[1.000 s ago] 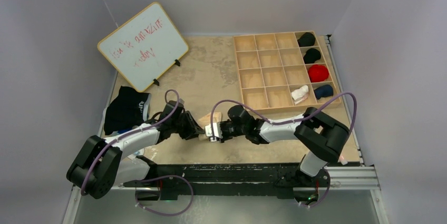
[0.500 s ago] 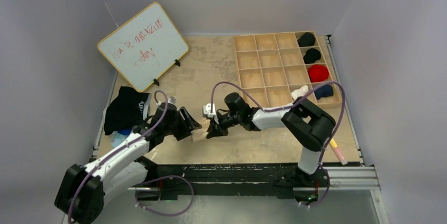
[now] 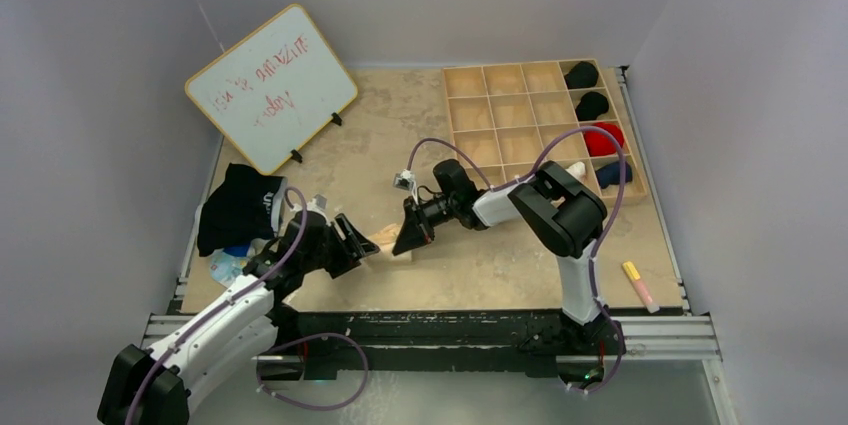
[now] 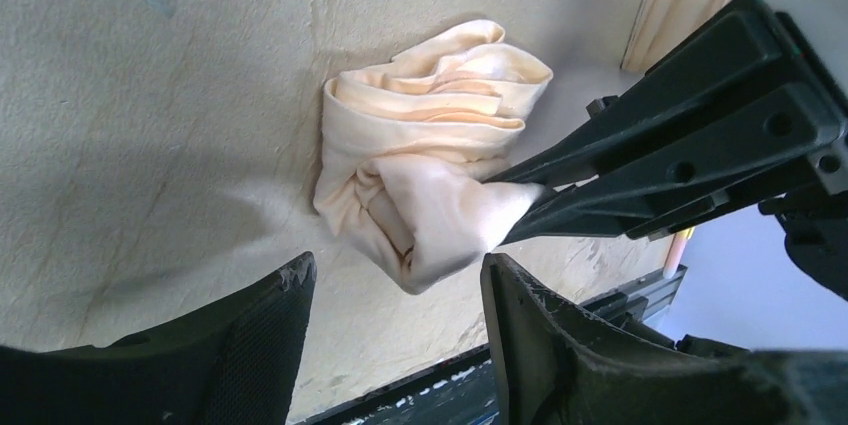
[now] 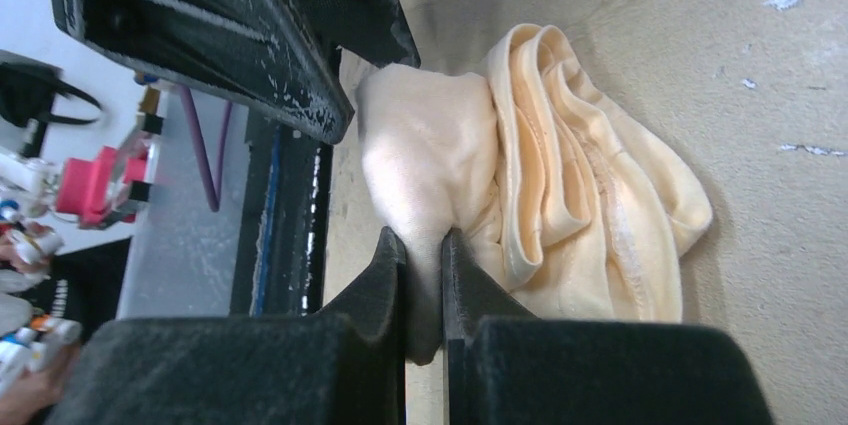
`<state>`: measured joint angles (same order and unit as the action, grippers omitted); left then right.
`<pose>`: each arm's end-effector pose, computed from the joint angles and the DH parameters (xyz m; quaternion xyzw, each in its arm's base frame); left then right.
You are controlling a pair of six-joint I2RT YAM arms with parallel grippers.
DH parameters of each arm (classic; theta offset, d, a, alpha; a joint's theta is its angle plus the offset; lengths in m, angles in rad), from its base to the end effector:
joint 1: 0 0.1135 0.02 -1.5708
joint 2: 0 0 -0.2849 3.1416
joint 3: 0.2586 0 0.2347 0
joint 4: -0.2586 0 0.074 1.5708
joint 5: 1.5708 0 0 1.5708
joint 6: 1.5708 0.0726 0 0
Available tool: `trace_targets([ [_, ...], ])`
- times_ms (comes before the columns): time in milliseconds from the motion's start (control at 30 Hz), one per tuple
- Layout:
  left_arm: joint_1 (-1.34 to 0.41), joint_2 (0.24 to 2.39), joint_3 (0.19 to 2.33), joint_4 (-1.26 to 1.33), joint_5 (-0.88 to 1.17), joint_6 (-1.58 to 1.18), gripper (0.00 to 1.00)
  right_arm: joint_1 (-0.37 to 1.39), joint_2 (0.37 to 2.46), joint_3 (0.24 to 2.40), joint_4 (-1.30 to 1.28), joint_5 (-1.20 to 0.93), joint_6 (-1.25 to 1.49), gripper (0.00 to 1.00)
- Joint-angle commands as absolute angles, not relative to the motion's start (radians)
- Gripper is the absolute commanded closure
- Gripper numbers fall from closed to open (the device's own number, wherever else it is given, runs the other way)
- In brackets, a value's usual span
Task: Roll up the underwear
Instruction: Roll the underwear to the center of the board.
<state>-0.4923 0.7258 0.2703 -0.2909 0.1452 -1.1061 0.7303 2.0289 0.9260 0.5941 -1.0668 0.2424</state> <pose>0.1221 -0.0774 0.1577 -0.2484 0.8799 -0.3328 0.2310 0.2535 0.3123 0.1405 -0.4292 0.6583 0.5914 0.1806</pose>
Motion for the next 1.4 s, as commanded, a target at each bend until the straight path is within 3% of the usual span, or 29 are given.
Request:
trace_targets([
  [0, -0.495, 0.752, 0.245, -0.184, 0.187, -1.098, 0.41, 0.719, 2.091, 0.927, 0.467, -1.025, 0.309, 0.98],
  [267, -0.496, 0.88, 0.196, -0.028, 0.161, -1.157, 0.43, 0.706, 2.148, 0.948, 0.467, -1.032, 0.357, 0.92],
  [367, -0.497, 0.946, 0.195, -0.06, 0.102, -1.192, 0.5, 0.706, 2.148, 0.949, 0.465, -1.032, 0.358, 0.82],
  [533, -0.497, 1.085, 0.236, -0.145, 0.042, -1.199, 0.62, 0.706, 2.112, 0.963, 0.425, -1.006, 0.335, 0.56],
  [800, -0.5, 1.149, 0.26, -0.162, 0.05, -1.17, 0.64, 0.706, 1.956, 0.964, 0.304, -0.827, 0.166, 0.38],
  [1067, -0.502, 1.184, 0.279, -0.127, 0.104, -1.12, 0.65, 0.706, 1.757, 0.858, 0.352, -0.577, -0.065, 0.31],
  [1367, -0.505, 1.194, 0.301, -0.134, 0.124, -1.106, 0.65, 0.814, 1.54, 0.684, 0.601, -0.514, -0.394, 0.29],
])
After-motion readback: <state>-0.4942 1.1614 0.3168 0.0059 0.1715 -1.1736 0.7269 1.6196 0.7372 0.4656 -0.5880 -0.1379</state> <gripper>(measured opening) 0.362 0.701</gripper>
